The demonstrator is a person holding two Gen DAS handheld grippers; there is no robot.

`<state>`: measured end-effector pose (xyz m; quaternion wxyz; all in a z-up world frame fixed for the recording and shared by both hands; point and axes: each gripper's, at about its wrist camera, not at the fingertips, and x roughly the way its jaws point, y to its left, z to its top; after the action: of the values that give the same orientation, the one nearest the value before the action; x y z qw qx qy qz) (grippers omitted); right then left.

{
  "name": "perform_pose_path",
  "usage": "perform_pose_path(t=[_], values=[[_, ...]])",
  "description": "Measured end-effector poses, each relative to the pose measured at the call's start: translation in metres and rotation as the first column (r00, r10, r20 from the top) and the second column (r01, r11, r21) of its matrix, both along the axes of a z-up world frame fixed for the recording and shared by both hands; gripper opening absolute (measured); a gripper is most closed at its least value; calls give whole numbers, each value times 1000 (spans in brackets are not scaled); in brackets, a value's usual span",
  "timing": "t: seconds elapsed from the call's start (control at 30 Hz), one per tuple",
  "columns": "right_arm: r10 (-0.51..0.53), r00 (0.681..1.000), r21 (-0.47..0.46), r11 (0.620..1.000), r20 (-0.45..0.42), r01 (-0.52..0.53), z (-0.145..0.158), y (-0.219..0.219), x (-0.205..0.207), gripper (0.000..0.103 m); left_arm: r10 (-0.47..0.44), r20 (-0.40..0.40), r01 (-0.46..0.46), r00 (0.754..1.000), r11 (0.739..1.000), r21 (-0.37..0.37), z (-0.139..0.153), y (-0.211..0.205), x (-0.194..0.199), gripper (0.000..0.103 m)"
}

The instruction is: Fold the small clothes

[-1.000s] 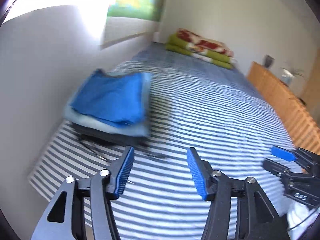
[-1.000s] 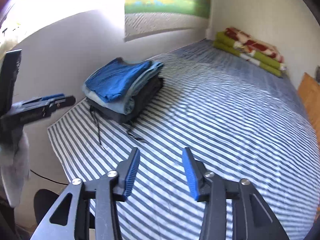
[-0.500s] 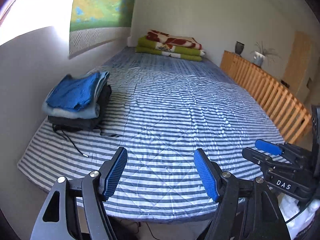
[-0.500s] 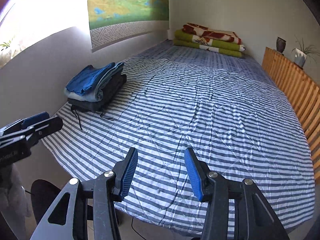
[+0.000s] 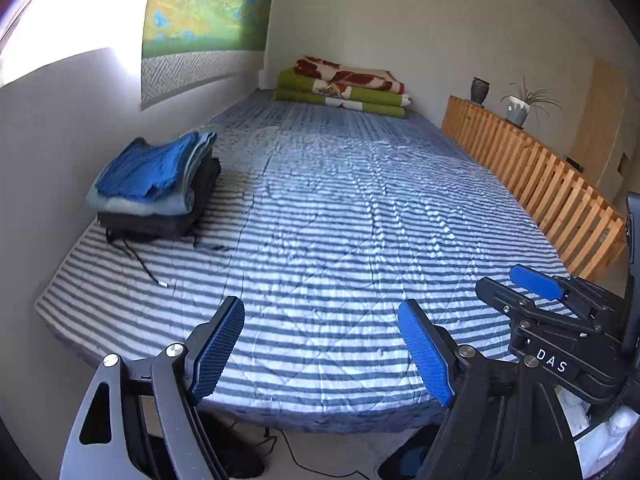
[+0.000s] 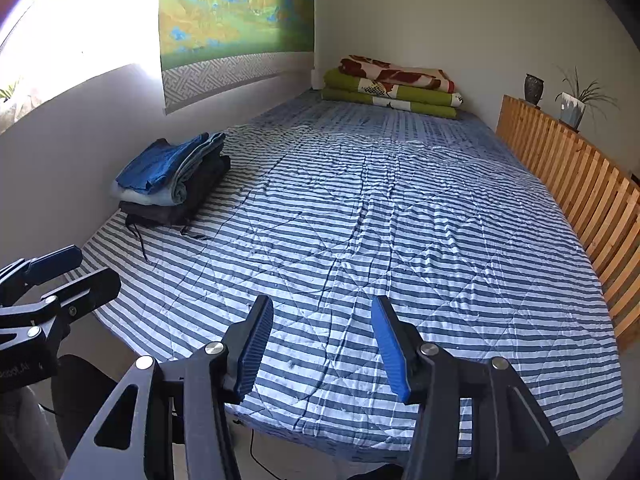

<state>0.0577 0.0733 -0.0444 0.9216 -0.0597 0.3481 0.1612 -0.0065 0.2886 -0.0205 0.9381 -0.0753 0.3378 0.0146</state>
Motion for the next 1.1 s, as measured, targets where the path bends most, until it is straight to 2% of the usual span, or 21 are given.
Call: perform_pose_path(t=[0.1, 0.2, 0.63, 1.1], values=[[-3, 1000, 11, 1000, -29, 3, -10, 5, 3, 47, 19, -34, -19, 999, 1000, -11, -15, 8, 2, 83], [-18, 999, 8, 1000, -39, 18, -16, 7, 5, 47, 41, -50, -42, 998, 999, -11, -24, 17, 5, 89], [-16, 999, -26, 1000, -44, 15, -20, 17, 10, 47, 110, -52, -110, 993, 994, 8, -27, 38, 15, 95], [-24, 999, -29, 999, -41, 22, -20, 17, 9, 47, 83, -72, -82, 994, 996, 15, -33, 35, 21, 95]])
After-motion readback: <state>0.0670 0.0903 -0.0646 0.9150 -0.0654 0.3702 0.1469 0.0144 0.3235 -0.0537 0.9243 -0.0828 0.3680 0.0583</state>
